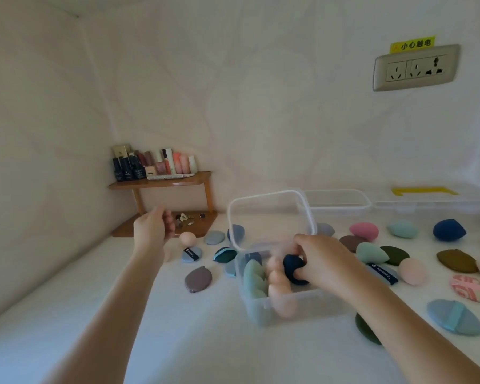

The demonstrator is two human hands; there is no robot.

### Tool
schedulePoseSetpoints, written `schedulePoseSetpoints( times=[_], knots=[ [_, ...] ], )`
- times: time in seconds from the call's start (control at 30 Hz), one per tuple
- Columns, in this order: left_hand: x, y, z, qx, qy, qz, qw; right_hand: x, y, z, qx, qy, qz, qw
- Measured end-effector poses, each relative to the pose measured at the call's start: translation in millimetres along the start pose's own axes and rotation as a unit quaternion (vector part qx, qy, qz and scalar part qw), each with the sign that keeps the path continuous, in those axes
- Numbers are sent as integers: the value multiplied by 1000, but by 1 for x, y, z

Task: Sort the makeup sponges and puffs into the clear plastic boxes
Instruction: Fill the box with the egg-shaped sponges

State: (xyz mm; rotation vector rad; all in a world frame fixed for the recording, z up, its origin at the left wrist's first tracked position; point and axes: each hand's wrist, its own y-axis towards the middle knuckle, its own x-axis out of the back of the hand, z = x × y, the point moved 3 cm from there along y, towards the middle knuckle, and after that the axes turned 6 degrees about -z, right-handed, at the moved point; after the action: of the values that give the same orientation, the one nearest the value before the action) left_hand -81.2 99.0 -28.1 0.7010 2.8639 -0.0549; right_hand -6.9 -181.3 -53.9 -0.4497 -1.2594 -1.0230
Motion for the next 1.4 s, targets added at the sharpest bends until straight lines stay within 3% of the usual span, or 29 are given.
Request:
schedulePoseSetpoints(
  times=[0.13,0.3,0.53,0.77,0.87,0.97,1.07,1.13,1.4],
  knots=[
    [-26,18,28,-67,220,112,967,0,4,-4,-41,-42,-24,998],
    [-71,24,46,-208,413,210,862,0,4,-4,-56,-29,-10,998],
    [-99,29,73,-180,559,210,782,0,8,-6,-58,-29,16,998],
    [-75,20,42,-159,433,130,878,3,12,-5,-51,-33,35,998],
    [-59,-15,8,-252,302,71,917,6,7,-1,-35,-16,26,999],
    [-60,-70,-26,-364,199,146,898,11,7,3,-40,22,54,997],
    [-80,-108,-28,-301,221,343,862,12,6,2,-57,68,54,995],
    [-89,-121,-16,-245,243,406,846,13,5,-1,-48,93,16,994],
    [-94,-113,33,-157,409,348,829,19,-3,3,-15,83,8,996]
  ],
)
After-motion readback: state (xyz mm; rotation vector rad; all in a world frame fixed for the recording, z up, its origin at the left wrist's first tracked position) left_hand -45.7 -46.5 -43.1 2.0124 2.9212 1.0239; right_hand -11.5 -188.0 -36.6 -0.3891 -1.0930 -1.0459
